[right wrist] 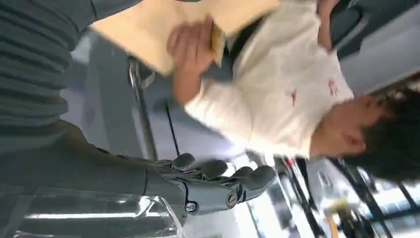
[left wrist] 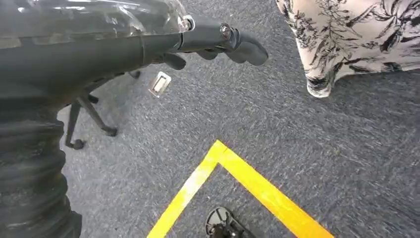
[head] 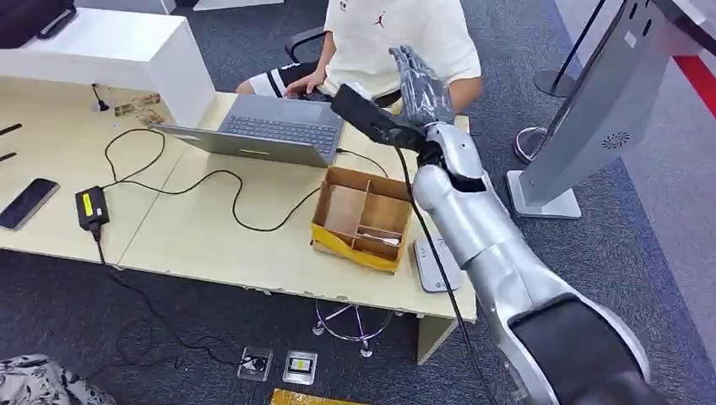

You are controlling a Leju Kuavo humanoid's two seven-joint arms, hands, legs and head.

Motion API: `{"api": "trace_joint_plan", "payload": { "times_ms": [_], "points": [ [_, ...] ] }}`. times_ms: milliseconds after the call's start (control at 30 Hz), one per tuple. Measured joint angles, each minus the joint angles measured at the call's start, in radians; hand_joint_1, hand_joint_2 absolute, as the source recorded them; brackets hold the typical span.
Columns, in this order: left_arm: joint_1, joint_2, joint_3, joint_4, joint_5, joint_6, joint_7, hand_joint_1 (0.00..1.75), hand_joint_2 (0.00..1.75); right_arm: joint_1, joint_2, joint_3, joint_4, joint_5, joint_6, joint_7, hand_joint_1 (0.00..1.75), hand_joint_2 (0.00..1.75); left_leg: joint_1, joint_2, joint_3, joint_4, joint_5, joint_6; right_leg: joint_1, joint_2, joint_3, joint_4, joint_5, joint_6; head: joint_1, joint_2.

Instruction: Pass the card to the sensor for recognition and then transmit it.

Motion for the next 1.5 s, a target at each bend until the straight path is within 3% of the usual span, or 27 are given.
{"api": "trace_joint_plan", "payload": {
  "times_ms": [133,267,500,600,667,800,933,1200,1500],
  "points": [
    [0.004,0.002,0.0,-0.001,0.01,-0.003,-0.008,0.0,1.75,0.107,-0.052,-0.036,-0.248,-0.212,0.141,0.091,0.0,1.75,0.0,0.001,0.0,0.001,0.0,0.0,0.0,0.001,0.0,0.0,0.0,0.0,0.001,0.0],
    [0.007,0.002,-0.001,-0.001,0.012,-0.003,-0.01,0.0,1.75,0.237,-0.126,-0.055,-0.515,-0.329,0.226,0.176,0.0,1.75,0.0,0.0,0.0,0.003,0.0,0.0,0.0,0.0,0.0,-0.001,0.0,0.0,0.001,0.0],
    [0.01,0.008,-0.002,-0.004,0.016,-0.003,-0.01,0.0,1.75,0.348,-0.198,-0.057,-0.757,-0.429,0.279,0.241,0.0,1.75,0.0,0.007,-0.001,0.002,-0.001,0.001,0.0,0.005,0.0,-0.001,0.002,0.002,0.002,0.0],
    [0.012,0.006,-0.003,-0.011,0.022,-0.002,0.002,0.0,1.75,0.472,-0.265,-0.034,-0.92,-0.422,0.258,0.244,0.0,1.75,0.0,0.004,-0.004,0.003,-0.001,0.002,0.0,0.002,-0.001,-0.001,0.002,0.002,0.002,0.0],
    [0.01,0.006,-0.006,-0.015,0.023,0.0,0.012,0.0,1.75,0.499,-0.294,-0.006,-0.977,-0.373,0.23,0.239,0.0,1.75,-0.001,0.008,-0.004,0.003,-0.001,0.002,-0.001,0.005,-0.003,-0.001,0.002,0.003,0.001,0.0],
    [-0.007,0.004,-0.003,-0.014,-0.003,0.001,0.013,0.0,1.75,0.581,-0.3,0.115,-0.984,0.015,0.136,0.228,0.0,1.75,0.0,0.006,-0.004,0.003,-0.001,0.002,-0.001,0.004,-0.002,0.0,0.002,0.003,0.001,0.0],
    [-0.01,0.0,0.023,-0.011,-0.065,0.001,-0.003,0.0,1.75,0.595,-0.286,0.195,-0.965,0.204,0.117,0.177,0.0,1.75,0.0,0.005,-0.006,0.002,-0.001,0.002,-0.001,0.003,-0.002,0.0,0.002,0.003,0.003,0.0],
    [-0.013,-0.006,0.096,-0.008,-0.133,0.001,-0.02,0.0,1.75,0.597,-0.207,0.325,-0.845,0.35,0.11,0.122,0.0,1.75,0.0,0.003,-0.006,0.003,0.0,0.002,-0.001,0.001,-0.002,0.0,0.002,0.003,0.003,0.0],
    [-0.013,-0.014,0.159,-0.008,-0.191,0.001,-0.02,0.0,1.75,0.581,-0.129,0.372,-0.718,0.424,0.097,0.096,0.0,1.75,0.0,0.002,-0.006,0.003,0.0,0.002,-0.001,0.001,-0.002,0.0,0.002,0.003,0.003,0.0]
  ]
}}
